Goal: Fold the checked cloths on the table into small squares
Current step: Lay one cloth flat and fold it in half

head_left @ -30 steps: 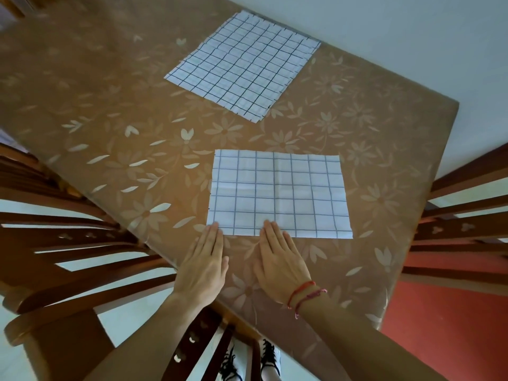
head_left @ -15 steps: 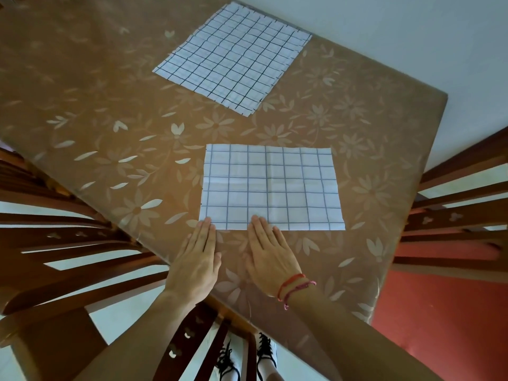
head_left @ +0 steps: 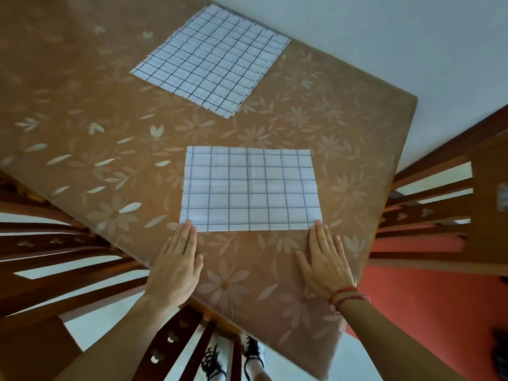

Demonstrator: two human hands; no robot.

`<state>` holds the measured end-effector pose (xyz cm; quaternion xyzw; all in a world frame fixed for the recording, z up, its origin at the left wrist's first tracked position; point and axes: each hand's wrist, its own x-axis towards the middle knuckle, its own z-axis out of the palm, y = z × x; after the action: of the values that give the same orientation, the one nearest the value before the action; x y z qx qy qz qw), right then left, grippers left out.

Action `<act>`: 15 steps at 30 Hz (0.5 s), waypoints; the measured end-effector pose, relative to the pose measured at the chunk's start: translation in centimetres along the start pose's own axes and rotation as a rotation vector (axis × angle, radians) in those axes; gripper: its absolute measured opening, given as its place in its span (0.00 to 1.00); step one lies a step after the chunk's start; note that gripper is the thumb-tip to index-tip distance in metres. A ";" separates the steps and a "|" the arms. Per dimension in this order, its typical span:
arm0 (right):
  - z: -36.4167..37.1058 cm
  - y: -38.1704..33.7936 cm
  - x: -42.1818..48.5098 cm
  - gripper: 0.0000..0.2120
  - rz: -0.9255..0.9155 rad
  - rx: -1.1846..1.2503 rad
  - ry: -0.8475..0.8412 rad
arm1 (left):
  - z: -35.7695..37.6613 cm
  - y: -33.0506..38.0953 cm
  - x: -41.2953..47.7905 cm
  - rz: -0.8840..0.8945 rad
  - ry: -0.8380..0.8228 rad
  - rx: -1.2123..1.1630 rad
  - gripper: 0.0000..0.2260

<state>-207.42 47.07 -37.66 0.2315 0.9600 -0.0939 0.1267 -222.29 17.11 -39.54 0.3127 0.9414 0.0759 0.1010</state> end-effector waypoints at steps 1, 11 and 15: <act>0.0 0.0 0.0 0.35 -0.001 0.001 0.012 | -0.1 0.1 0.0 0.001 0.001 -0.006 0.29; -3.1 -0.2 2.9 0.19 0.043 0.122 0.262 | -1.5 3.6 2.9 -0.011 0.155 -0.216 0.23; -4.5 -0.2 5.3 0.18 0.122 0.296 0.253 | -1.7 6.6 4.3 0.099 0.120 -0.189 0.22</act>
<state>-212.97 50.24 -34.90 0.3154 0.9281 -0.1961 -0.0246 -222.27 24.82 -37.20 0.3430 0.9178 0.1876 0.0693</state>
